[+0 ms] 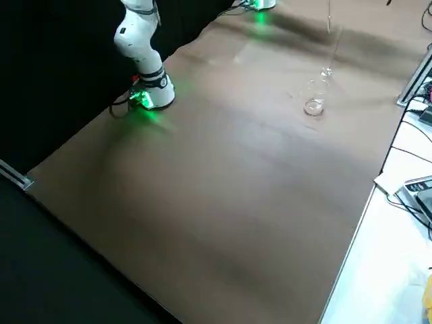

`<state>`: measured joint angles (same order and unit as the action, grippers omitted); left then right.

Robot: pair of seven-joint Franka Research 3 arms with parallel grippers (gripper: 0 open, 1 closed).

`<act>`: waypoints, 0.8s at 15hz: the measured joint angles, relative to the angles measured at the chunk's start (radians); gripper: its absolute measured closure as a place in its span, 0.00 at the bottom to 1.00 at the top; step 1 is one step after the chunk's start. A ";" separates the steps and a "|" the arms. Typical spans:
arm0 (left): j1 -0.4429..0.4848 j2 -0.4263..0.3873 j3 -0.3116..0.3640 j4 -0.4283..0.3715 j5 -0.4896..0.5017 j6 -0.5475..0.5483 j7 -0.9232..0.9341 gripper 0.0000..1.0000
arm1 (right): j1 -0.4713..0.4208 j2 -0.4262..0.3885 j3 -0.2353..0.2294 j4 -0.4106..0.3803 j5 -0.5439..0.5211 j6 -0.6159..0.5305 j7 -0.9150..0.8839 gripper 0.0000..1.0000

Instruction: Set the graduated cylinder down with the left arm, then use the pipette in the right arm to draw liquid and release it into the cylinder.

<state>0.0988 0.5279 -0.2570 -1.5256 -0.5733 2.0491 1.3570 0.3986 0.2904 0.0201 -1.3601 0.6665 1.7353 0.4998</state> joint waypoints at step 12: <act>-0.004 -0.327 -0.001 -0.001 0.422 -0.317 -0.775 0.01 | 0.056 0.000 0.001 0.002 0.046 0.110 0.037 0.64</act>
<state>0.0947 0.2011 -0.2576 -1.5261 -0.1511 1.7319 0.5817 0.4542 0.2907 0.0208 -1.3578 0.7123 1.8456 0.5365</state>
